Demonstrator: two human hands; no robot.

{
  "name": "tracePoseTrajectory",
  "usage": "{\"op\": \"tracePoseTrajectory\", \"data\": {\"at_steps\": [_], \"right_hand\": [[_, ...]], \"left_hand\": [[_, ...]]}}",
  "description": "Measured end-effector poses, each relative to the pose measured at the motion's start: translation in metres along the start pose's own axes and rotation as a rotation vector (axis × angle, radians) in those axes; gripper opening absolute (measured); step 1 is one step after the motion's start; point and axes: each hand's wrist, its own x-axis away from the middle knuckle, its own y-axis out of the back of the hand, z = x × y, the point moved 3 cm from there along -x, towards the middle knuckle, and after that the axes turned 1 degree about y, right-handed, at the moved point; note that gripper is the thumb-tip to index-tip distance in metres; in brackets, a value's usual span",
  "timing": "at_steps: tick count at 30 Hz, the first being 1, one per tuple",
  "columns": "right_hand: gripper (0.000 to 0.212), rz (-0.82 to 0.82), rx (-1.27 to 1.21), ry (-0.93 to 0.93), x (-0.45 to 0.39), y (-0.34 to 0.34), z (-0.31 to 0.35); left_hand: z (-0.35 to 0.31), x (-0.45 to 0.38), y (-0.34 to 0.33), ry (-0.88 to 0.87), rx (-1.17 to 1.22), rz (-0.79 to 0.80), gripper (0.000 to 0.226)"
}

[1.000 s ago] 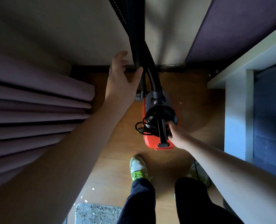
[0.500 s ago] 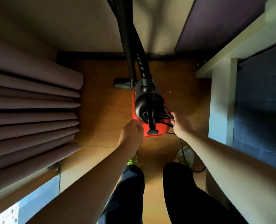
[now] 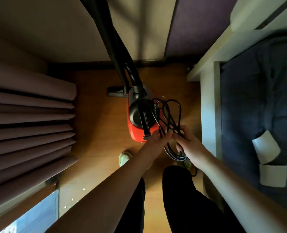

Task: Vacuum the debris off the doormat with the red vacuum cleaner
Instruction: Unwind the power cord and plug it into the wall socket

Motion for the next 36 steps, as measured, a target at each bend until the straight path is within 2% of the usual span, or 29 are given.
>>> {"op": "tracePoseTrajectory", "data": {"at_steps": [2,4,6,9,11,13,15,19,25,29,32,36], "right_hand": [[0.021,-0.004,0.041,0.041,0.025,-0.004,0.017],[0.021,-0.092,0.186,0.091,0.047,-0.004,0.031],[0.025,-0.205,0.322,0.116,0.069,-0.003,0.045],[0.036,-0.281,0.378,0.133,0.106,-0.003,0.074],[0.043,-0.313,0.387,0.156,0.130,-0.002,0.096],[0.033,-0.284,0.300,0.177,0.153,-0.001,0.121],[0.019,-0.217,0.106,0.221,0.179,-0.002,0.146],[0.013,-0.132,-0.184,0.223,0.228,0.000,0.171],[0.008,-0.109,-0.290,0.189,0.274,0.012,0.202],[0.007,-0.246,-0.368,0.185,0.286,0.040,0.235],[0.011,-0.254,-0.218,0.264,0.301,0.062,0.264],[0.020,-0.011,0.311,0.413,0.322,0.069,0.302]], "left_hand": [[-0.019,0.017,0.002,-0.160,-0.013,-0.014,0.031],[-0.042,0.042,0.005,-0.248,-0.121,-0.053,0.011],[-0.063,0.070,0.011,-0.266,-0.170,-0.060,0.008],[-0.090,0.119,0.018,-0.241,-0.091,-0.007,0.018],[-0.110,0.151,0.020,-0.278,-0.143,-0.018,0.017],[-0.129,0.184,0.022,-0.317,-0.197,-0.066,0.015],[-0.143,0.218,0.020,-0.329,-0.241,-0.111,0.015],[-0.157,0.278,0.011,-0.380,-0.380,-0.122,0.013],[-0.193,0.344,0.007,-0.355,-0.224,-0.083,0.024],[-0.214,0.375,0.013,-0.370,-0.077,-0.037,0.027],[-0.233,0.402,0.022,-0.430,-0.108,-0.027,0.027],[-0.264,0.428,0.025,-0.564,-0.121,-0.099,0.040]]}}
